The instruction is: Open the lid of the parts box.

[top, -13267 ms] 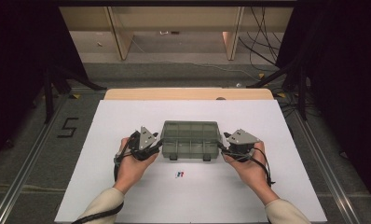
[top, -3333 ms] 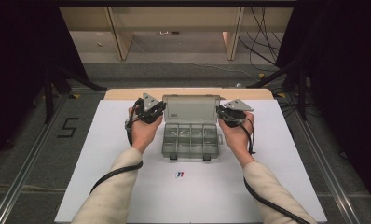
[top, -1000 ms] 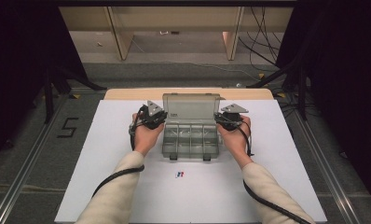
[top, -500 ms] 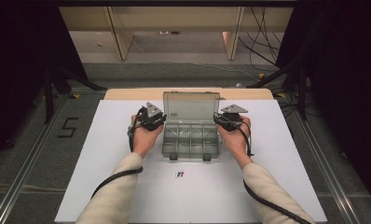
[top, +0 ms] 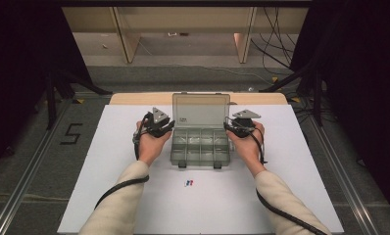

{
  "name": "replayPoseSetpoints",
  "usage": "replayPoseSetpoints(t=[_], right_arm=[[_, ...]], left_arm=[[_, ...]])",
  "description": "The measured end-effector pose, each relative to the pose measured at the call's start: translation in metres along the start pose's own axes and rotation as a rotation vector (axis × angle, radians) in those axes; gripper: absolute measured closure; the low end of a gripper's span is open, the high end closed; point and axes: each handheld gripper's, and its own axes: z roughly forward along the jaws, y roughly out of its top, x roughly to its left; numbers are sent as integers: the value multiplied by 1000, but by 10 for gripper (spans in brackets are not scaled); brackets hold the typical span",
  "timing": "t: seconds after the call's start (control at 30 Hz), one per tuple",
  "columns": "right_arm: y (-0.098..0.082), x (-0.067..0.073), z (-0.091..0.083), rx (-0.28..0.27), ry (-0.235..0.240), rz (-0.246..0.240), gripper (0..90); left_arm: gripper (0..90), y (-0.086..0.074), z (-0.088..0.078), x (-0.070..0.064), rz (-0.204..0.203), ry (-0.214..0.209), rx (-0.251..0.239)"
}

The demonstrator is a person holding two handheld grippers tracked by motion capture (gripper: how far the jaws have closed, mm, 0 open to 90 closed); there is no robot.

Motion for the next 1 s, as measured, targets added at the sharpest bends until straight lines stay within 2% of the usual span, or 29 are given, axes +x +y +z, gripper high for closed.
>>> replayPoseSetpoints(t=[0.1,0.23,0.3,0.37,0.47,0.5,0.57,0.6,0.63,0.7,0.73,0.77,0.8,0.83,0.87,0.9,0.97,1.0], right_arm=[[0,-2,1,-10,2,-9,574],[3,0,-4,-2,26,9,478],[5,1,-9,2,34,34,436],[6,2,-13,14,46,41,403],[6,4,-18,10,58,25,377],[6,7,-22,29,66,43,372],[5,8,-26,19,64,13,368],[4,10,-30,9,77,13,366],[4,12,-35,26,83,23,366],[1,13,-42,27,96,16,363],[0,15,-46,34,106,30,363],[-3,15,-49,16,113,9,363],[-4,18,-54,46,118,31,363],[-6,19,-57,46,117,30,365],[-9,19,-61,39,129,15,369],[-10,21,-66,55,140,30,371],[-15,22,-72,36,154,13,372],[-16,24,-77,55,164,29,373]], left_arm=[[673,1,-5,0,-8,-3,-18],[550,-1,-16,0,-18,-21,-21],[518,-3,-25,2,-27,-32,-30],[435,-4,-33,3,-54,-46,-28],[310,-6,-49,3,-56,-67,-14],[282,-6,-49,3,-56,-67,-14],[258,-11,-66,1,-18,-78,-11],[245,-14,-71,1,-10,-85,-8],[242,-16,-76,1,-15,-89,-9],[239,-21,-84,-1,-17,-94,-10],[239,-25,-89,-2,-13,-92,-8],[239,-28,-93,-4,-8,-94,-4],[239,-31,-97,-5,0,-94,-3],[242,-31,-97,-5,0,-94,-3],[245,-37,-106,-9,18,-91,-1],[245,-39,-111,-11,22,-91,-5],[247,-43,-118,-14,26,-94,0],[247,-45,-122,-15,27,-98,-3]])
